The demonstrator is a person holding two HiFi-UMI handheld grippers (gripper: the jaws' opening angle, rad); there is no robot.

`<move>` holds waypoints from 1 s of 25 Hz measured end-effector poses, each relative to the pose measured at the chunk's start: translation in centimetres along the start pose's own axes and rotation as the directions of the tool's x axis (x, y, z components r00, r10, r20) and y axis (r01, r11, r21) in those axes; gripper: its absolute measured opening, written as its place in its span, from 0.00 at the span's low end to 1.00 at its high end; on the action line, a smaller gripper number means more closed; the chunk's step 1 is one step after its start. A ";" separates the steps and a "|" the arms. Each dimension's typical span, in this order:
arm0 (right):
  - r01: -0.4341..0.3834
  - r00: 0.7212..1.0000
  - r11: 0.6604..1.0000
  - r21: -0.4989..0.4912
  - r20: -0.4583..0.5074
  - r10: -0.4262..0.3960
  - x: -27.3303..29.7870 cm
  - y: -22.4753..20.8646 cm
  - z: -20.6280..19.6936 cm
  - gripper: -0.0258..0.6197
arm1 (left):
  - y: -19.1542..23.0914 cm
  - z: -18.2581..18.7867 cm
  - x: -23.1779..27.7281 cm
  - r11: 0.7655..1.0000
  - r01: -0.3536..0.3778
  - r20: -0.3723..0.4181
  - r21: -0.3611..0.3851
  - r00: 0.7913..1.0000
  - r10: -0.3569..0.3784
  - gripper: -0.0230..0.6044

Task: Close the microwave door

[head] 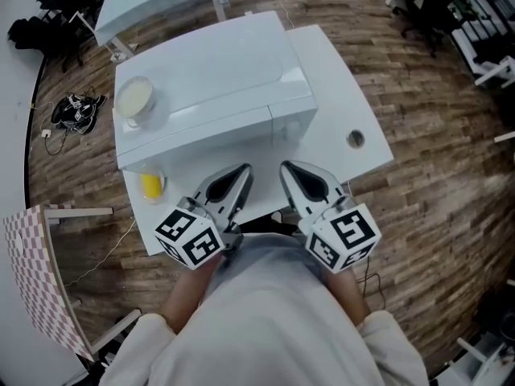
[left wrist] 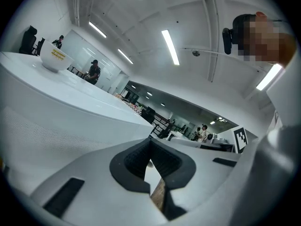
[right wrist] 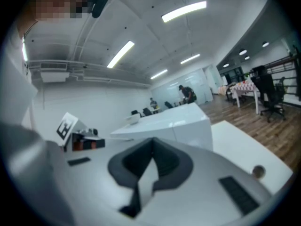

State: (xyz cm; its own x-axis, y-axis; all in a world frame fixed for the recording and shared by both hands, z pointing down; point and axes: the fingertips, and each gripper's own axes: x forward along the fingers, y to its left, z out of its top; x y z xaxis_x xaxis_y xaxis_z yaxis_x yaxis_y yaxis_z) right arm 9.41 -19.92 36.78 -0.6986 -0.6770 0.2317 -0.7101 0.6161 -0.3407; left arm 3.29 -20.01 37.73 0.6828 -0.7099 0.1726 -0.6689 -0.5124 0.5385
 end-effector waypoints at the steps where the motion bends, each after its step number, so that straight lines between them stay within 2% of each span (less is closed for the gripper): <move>1: -0.001 1.000 1.000 -0.005 -0.001 0.001 -0.1 0.1 0.0 0.08 | -0.1 0.0 0.0 1.000 -0.007 -0.001 0.016 1.000 0.008 0.06; 5: -0.023 1.000 1.000 -0.016 -0.001 0.023 -0.3 0.8 -0.2 0.08 | -1.1 -0.4 0.1 0.997 -0.011 -0.015 0.072 1.000 0.012 0.06; 11: -0.081 0.997 0.997 0.004 0.007 0.081 -0.2 1.7 0.0 0.08 | -1.4 -0.2 -0.4 0.995 -0.002 -0.027 0.098 1.000 0.005 0.06; 14: -0.141 0.990 0.990 0.017 0.003 0.141 -0.1 2.5 0.3 0.08 | -1.4 0.2 -0.6 0.996 -0.002 -0.025 0.093 1.000 0.004 0.06; 17: -0.197 0.980 0.980 -0.026 -0.019 0.197 -0.2 3.5 0.8 0.08 | -1.5 0.6 -0.6 0.996 0.009 -0.023 0.083 1.000 -0.007 0.06; 21: -0.226 0.973 0.972 -0.060 -0.070 0.222 -0.6 3.5 0.6 0.08 | -2.1 0.1 0.1 0.997 0.023 -0.040 0.079 0.999 -0.020 0.06; 25: -0.243 0.969 0.967 -0.072 -0.068 0.238 -0.5 3.7 0.6 0.08 | -2.2 -0.1 0.5 0.997 0.039 -0.050 0.071 0.998 -0.036 0.06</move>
State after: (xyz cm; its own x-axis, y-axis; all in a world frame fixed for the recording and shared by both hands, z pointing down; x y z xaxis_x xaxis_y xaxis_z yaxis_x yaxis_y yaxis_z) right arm 7.21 -17.55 34.90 -0.8518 -0.4819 0.2053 -0.5238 0.7892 -0.3205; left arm 5.12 -19.19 36.73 0.7199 -0.6664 0.1941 -0.6609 -0.5727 0.4851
